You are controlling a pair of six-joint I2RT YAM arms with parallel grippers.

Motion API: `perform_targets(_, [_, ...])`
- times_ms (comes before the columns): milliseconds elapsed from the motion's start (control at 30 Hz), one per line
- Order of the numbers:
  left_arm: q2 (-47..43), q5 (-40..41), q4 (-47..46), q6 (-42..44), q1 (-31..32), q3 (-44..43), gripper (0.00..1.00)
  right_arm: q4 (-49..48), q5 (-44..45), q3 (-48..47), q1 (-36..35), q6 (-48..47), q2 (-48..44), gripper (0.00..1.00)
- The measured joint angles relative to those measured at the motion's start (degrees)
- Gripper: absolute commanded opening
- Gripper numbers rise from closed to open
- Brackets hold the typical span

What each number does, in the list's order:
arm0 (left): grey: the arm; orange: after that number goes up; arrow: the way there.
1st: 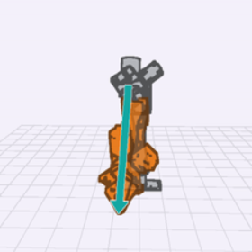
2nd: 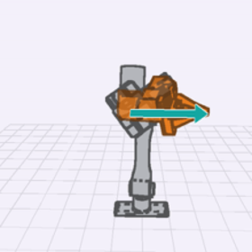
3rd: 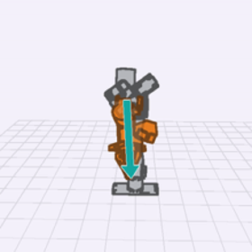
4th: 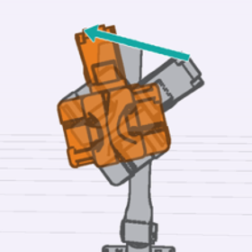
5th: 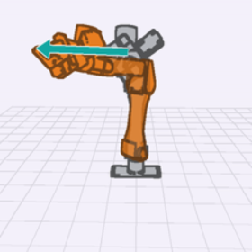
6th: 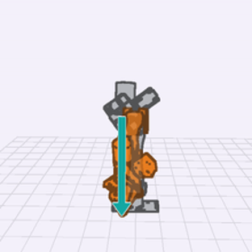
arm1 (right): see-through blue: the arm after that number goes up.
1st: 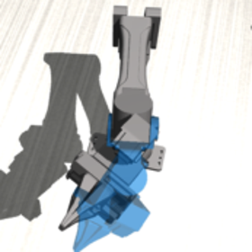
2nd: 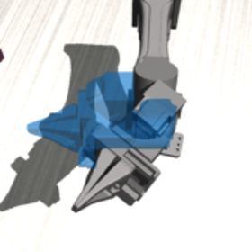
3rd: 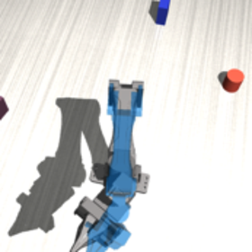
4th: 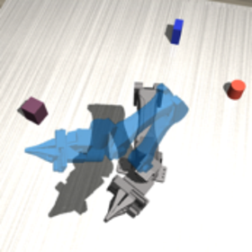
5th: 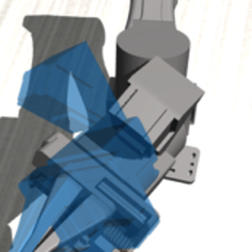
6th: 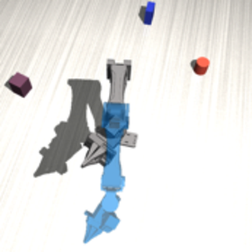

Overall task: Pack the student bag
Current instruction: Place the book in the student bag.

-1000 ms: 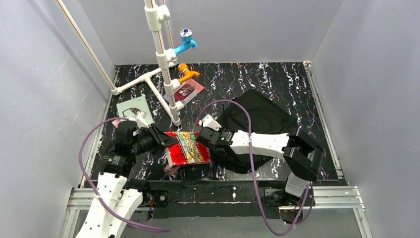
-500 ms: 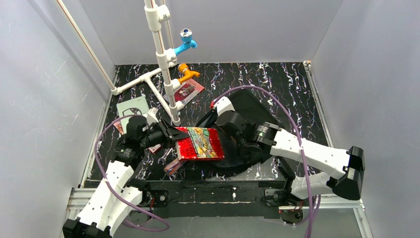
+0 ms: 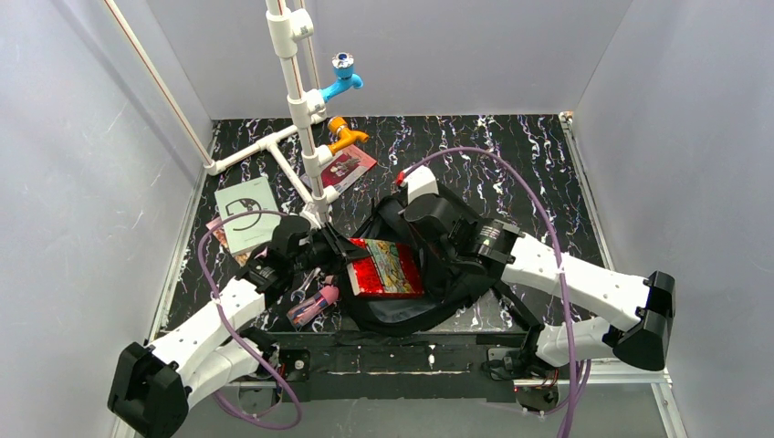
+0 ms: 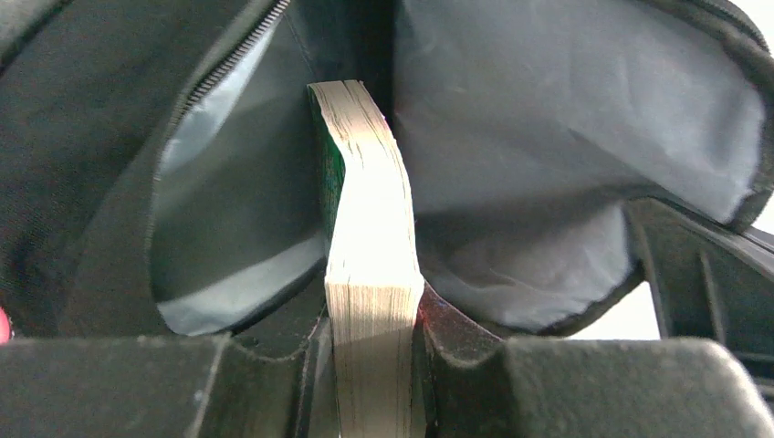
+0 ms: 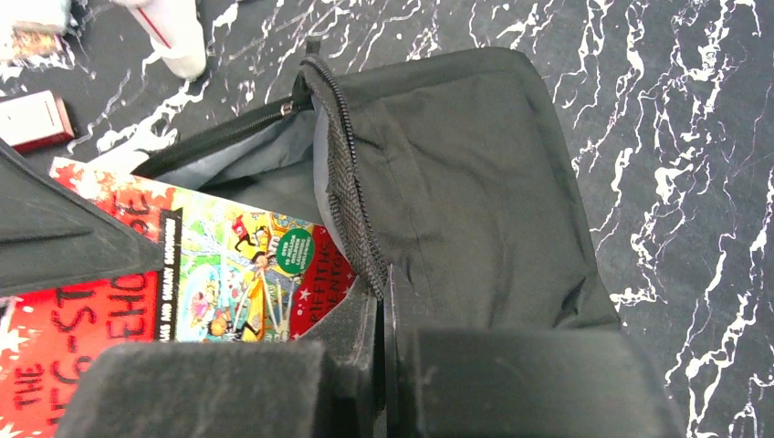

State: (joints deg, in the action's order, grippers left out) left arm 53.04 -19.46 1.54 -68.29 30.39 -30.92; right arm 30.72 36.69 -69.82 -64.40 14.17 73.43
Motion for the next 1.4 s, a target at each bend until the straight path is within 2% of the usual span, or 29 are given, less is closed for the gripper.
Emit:
perform_targets(133, [0.2,5.1,-2.1,-2.4,1.9,1.6,0.00,-0.9,0.4,-0.4,0.4,1.5,-1.4,0.01])
perform_targets(300, [5.4,8.4,-13.3,-6.5,3.5,5.0,0.00,-1.3,0.6,-1.2,0.4,2.3,-1.9,0.01])
perform_targets(533, [14.2,10.3,-25.6,-9.6,5.5,3.0,0.00,-1.3,0.7,-1.2,0.4,2.9,-1.9,0.01])
perform_targets(800, [21.5,12.2,-32.2,-12.2,6.9,-2.4,0.00,-1.3,0.9,-1.2,0.4,3.7,-3.0,0.01])
perform_targets(1033, [23.2,14.7,-32.5,-14.3,8.7,-3.7,0.00,-1.3,2.2,-1.2,0.6,3.2,-3.5,0.01])
perform_targets(1167, [31.0,17.0,-35.8,-13.9,11.0,-6.5,0.00,-1.3,2.4,-1.1,0.6,3.0,-3.5,0.01])
perform_targets(1400, [42.8,26.1,-38.0,-8.4,15.8,-13.8,0.00,-2.3,3.8,1.1,2.0,2.4,-3.8,0.01])
